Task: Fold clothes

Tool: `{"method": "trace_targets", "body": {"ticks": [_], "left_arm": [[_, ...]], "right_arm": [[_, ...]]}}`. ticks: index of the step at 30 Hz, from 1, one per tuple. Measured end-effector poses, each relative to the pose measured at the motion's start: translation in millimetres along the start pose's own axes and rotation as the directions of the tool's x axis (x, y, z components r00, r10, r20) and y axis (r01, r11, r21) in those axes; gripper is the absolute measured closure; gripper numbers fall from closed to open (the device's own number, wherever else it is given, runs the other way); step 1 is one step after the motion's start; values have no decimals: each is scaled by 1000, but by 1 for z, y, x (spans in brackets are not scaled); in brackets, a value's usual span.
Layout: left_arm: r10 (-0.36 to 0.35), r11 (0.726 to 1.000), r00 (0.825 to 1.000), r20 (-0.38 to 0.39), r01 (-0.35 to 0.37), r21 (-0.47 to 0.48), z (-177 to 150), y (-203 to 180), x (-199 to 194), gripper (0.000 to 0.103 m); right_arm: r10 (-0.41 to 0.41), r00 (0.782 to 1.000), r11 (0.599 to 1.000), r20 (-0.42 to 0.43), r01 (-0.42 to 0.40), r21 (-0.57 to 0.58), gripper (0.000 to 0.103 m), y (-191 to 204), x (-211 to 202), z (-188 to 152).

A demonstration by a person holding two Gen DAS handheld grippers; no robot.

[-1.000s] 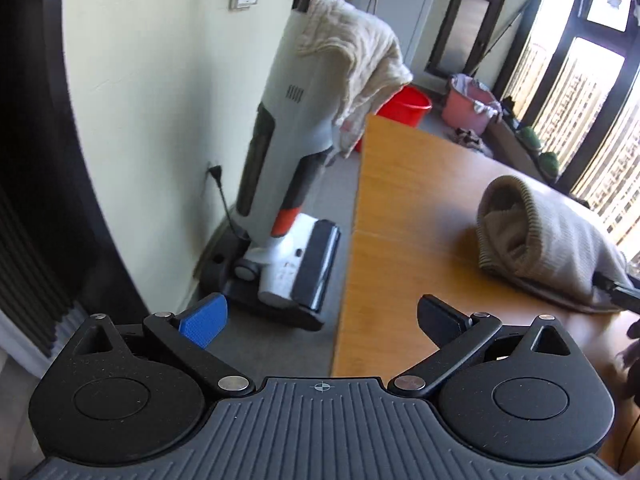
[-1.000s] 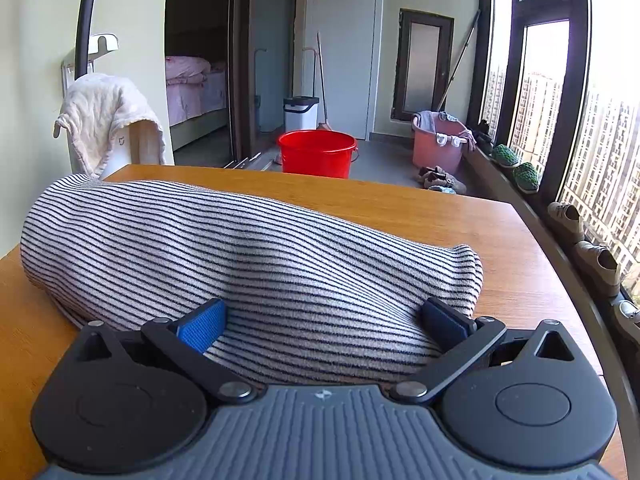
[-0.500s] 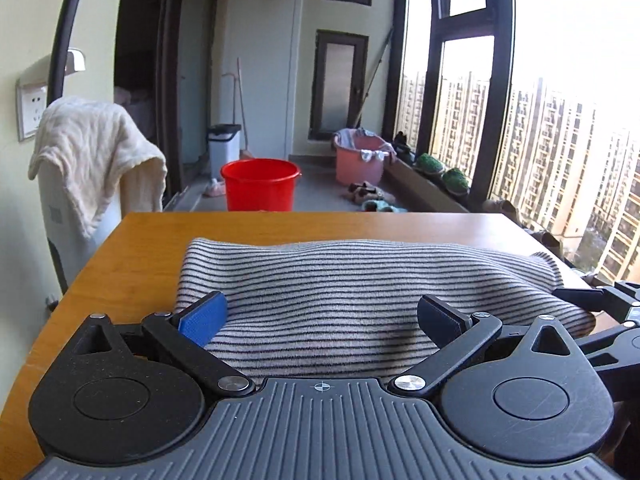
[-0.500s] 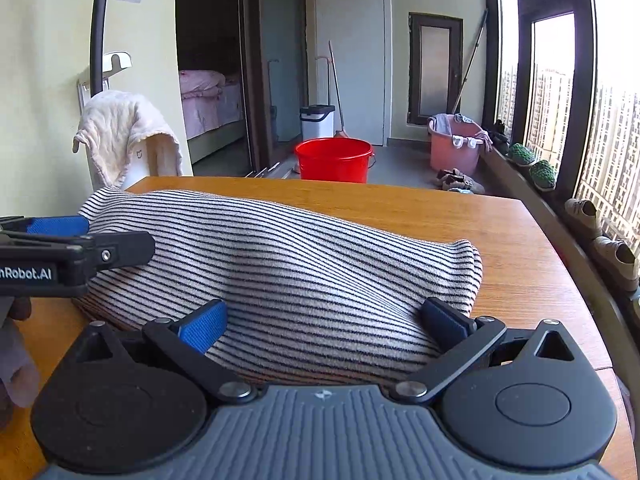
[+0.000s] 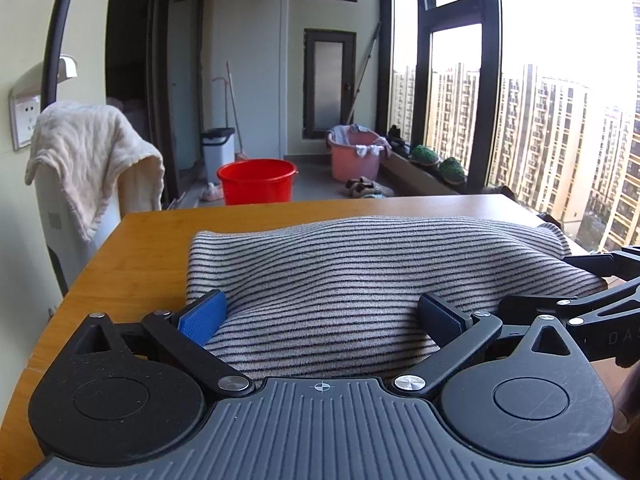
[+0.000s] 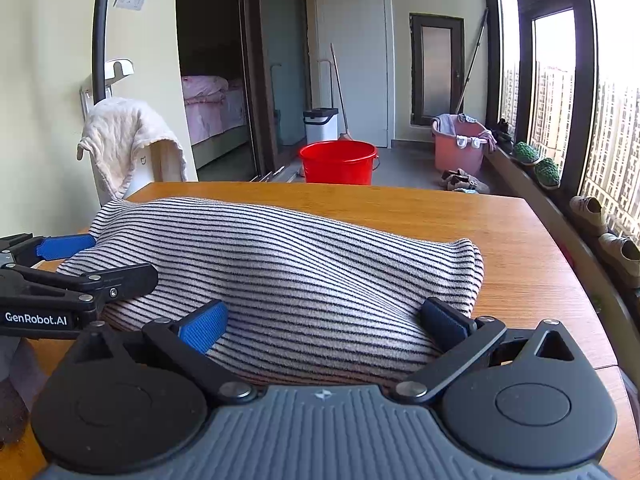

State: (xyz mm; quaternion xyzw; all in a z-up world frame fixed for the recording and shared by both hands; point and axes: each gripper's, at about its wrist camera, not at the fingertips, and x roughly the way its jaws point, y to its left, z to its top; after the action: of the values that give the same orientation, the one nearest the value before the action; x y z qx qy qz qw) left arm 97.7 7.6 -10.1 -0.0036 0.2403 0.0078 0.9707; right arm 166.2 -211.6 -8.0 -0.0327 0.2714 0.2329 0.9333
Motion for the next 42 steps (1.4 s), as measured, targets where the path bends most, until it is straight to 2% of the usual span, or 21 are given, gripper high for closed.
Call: {"method": "trace_targets", "body": {"ticks": [4,7,11,15,19,24,26,34,39,41,42], "left_arm": [[-1,999,1000,-26,2,40,-2,-1,-1,0],[18,995,997,-79,-10,104,-4,-6,2,0],[-6,998,994,-112,14,68,0,2,13,0],[-27,998,995,-101,33,62,3,8,18,0],[-23,998,996,-81,28,62,8,10,27,0],[29,995,997,-68,-23,92,16,5,39,0],[24,996,997,-68,-18,88,17,7,41,0],[17,996,998,-59,-11,90,19,10,44,0],[27,998,1000,-16,-26,49,16,14,32,0],[11,1000,1000,-19,-11,18,15,20,29,0],[8,1000,1000,-27,-8,19,14,20,29,0]], "right_arm": [[-32,999,999,-24,31,-32,0,6,3,-1],[-99,992,987,-78,88,-137,0,21,14,1],[-95,992,984,-83,81,-160,0,19,23,8],[-90,994,986,-56,81,-147,0,17,21,7],[-132,991,982,-38,125,-138,0,20,29,13],[-174,984,975,-35,167,-148,0,26,45,21],[-177,984,974,-33,170,-150,0,27,46,21],[-161,987,982,-15,158,-105,0,19,41,19],[-180,983,982,30,181,-45,0,11,29,16],[-172,985,985,-1,172,-2,0,4,29,16],[-145,988,989,-44,147,28,0,-2,32,16]]}}
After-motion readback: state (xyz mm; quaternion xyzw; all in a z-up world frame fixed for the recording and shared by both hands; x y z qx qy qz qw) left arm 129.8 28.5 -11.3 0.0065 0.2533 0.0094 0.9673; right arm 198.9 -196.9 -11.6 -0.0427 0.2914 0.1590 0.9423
